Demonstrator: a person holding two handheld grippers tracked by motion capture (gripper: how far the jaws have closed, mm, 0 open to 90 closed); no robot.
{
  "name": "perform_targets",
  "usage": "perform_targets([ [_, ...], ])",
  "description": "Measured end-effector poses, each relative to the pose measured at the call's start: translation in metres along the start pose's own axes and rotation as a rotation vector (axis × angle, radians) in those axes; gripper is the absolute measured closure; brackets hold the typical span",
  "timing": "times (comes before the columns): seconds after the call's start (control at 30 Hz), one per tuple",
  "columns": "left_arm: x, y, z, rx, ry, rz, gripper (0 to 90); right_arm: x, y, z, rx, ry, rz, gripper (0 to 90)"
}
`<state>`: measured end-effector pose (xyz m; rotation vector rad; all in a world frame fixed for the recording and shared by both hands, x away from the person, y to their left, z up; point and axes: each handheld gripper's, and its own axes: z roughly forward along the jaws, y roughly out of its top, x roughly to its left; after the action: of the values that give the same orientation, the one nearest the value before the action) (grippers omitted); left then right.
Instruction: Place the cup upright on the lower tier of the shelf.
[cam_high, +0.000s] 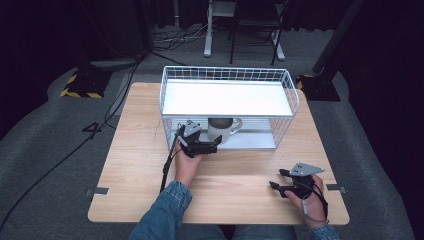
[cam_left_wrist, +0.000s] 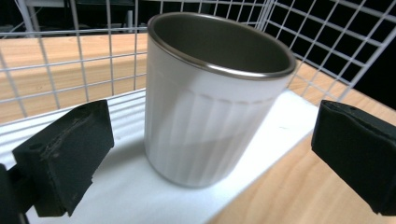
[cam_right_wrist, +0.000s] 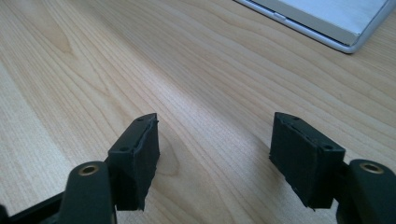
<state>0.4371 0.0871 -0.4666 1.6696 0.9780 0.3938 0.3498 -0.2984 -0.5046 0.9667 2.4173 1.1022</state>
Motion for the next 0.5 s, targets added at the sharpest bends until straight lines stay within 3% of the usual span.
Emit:
perform_targets([
  [0.33, -0.007, -0.001, -0.044, -0.003, -0.01, 0.027, 0.0, -0.001, 0.001, 0.001, 0.0, 0.009, -0.004, 32.8],
  [0.4, -0.012, -0.002, -0.058, 0.005, -0.008, 0.057, 0.0, -0.002, 0.001, 0.001, -0.001, 0.009, -0.007, 32.8],
  [0.5, -0.017, -0.005, -0.07, 0.003, -0.019, 0.072, 0.0, -0.002, 0.002, 0.003, -0.001, 0.015, -0.009, 32.8],
])
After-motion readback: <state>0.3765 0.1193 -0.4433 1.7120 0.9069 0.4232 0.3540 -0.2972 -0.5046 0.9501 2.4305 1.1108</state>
